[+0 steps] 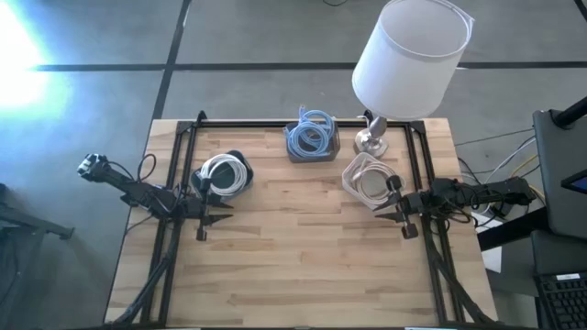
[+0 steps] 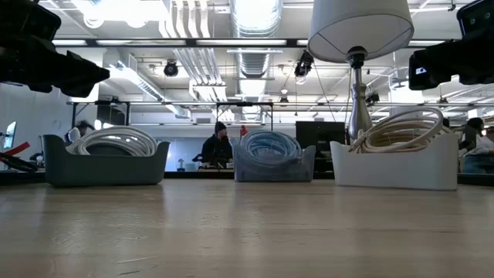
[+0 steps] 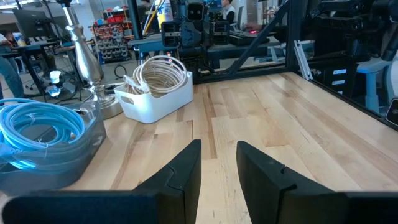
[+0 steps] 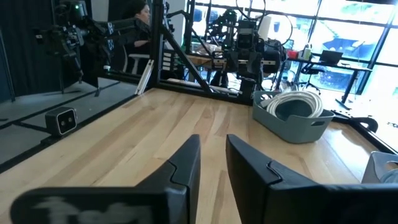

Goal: Sort HDMI cables
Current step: Return to Home Position

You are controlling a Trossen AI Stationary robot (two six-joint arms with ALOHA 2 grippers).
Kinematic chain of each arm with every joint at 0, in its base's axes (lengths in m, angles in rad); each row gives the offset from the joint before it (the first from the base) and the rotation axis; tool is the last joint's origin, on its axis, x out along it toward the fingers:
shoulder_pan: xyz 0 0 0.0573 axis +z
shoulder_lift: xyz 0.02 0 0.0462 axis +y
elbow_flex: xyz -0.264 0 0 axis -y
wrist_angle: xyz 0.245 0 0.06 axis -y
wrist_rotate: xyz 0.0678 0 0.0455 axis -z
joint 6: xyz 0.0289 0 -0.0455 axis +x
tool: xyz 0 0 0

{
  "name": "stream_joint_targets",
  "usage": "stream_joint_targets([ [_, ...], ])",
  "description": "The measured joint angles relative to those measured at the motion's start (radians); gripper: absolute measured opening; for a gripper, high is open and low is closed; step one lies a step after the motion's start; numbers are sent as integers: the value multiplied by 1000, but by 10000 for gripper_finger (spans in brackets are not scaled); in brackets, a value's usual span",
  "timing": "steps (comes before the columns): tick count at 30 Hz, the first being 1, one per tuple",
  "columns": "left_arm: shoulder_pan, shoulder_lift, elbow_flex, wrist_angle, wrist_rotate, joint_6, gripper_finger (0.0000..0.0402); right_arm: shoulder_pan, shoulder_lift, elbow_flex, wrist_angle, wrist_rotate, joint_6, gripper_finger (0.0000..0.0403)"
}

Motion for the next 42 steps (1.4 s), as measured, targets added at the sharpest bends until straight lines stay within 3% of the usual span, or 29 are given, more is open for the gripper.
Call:
stream_joint_targets([
  [12, 0, 0, 0, 0, 0, 0, 106, 0, 0, 0, 0, 0, 0, 89],
  [30, 0, 0, 0, 0, 0, 0, 106, 0, 0, 0, 0, 0, 0, 63],
  [42, 0, 0, 0, 0, 0, 0, 106, 0, 0, 0, 0, 0, -1, 81],
])
